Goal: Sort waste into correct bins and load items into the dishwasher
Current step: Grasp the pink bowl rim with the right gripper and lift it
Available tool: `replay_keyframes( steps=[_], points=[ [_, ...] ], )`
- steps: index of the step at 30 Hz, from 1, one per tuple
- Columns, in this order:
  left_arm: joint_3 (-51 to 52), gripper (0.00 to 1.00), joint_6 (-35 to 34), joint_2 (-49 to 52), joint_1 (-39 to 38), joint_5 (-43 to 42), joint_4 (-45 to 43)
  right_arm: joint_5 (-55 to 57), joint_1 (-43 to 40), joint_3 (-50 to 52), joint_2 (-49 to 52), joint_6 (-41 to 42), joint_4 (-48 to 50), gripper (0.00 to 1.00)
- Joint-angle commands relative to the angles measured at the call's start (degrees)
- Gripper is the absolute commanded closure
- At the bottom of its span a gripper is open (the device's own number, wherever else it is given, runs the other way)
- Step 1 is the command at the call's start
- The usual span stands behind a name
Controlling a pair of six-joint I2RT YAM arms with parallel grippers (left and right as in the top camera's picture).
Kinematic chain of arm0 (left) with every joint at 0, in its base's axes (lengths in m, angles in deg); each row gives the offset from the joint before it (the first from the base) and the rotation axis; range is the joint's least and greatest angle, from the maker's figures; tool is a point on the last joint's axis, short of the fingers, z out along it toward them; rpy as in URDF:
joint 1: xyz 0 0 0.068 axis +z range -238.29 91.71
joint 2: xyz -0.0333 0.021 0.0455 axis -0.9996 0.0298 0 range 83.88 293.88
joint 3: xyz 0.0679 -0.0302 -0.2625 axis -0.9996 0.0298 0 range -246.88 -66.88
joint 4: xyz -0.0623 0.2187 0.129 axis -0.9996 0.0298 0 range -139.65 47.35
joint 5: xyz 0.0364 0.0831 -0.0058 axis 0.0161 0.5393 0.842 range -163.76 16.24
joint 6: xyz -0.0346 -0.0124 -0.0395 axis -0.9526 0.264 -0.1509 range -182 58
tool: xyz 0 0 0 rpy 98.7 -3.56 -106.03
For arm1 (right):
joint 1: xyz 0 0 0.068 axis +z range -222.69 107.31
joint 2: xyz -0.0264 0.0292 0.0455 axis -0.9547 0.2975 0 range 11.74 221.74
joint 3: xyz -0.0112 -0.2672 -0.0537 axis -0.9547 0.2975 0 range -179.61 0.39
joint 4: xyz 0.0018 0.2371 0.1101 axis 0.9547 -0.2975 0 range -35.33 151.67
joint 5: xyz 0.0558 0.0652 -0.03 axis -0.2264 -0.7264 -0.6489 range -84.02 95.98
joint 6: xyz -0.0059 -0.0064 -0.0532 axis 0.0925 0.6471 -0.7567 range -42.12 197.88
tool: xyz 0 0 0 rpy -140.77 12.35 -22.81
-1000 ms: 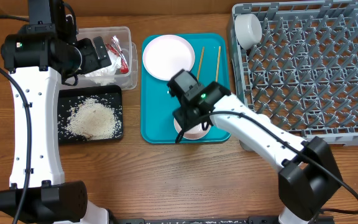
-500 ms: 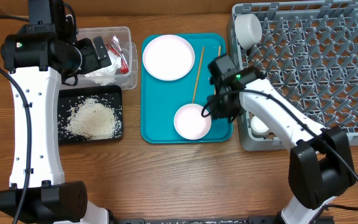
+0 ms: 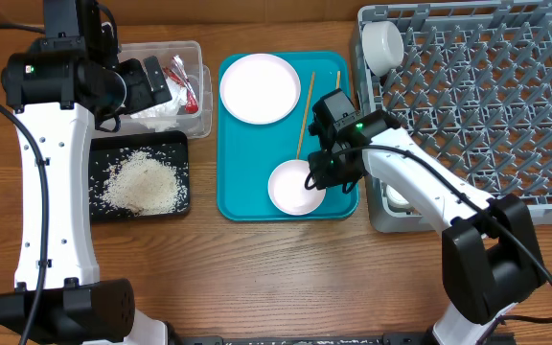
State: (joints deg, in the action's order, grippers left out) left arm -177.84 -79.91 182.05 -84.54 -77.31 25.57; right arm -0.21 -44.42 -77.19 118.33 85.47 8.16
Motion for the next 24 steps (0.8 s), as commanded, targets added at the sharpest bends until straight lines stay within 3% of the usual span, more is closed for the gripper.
replay_keyframes(
  steps=[1,9,13,18,24],
  points=[
    [-0.33,0.0,-0.55,-0.04,-0.39,0.59,-0.11,-0.98,0.44,2.67,-0.02,-0.81,1.14,0.58],
    [-0.33,0.0,-0.55,-0.04,-0.39,0.59,-0.11,-0.72,0.44,4.9,-0.02,-0.76,4.15,0.78],
    [-0.33,0.0,-0.55,-0.04,-0.39,0.59,-0.11,-0.33,0.44,4.87,-0.02,-0.35,5.05,0.96],
    [-0.33,0.0,-0.55,-0.04,-0.39,0.59,-0.11,-0.13,0.44,3.04,-0.09,-0.35,4.04,0.96],
    [-0.33,0.0,-0.55,-0.04,-0.39,0.59,-0.11,6.86,-0.26,-9.22,-2.97,0.79,-5.16,0.96]
  ],
)
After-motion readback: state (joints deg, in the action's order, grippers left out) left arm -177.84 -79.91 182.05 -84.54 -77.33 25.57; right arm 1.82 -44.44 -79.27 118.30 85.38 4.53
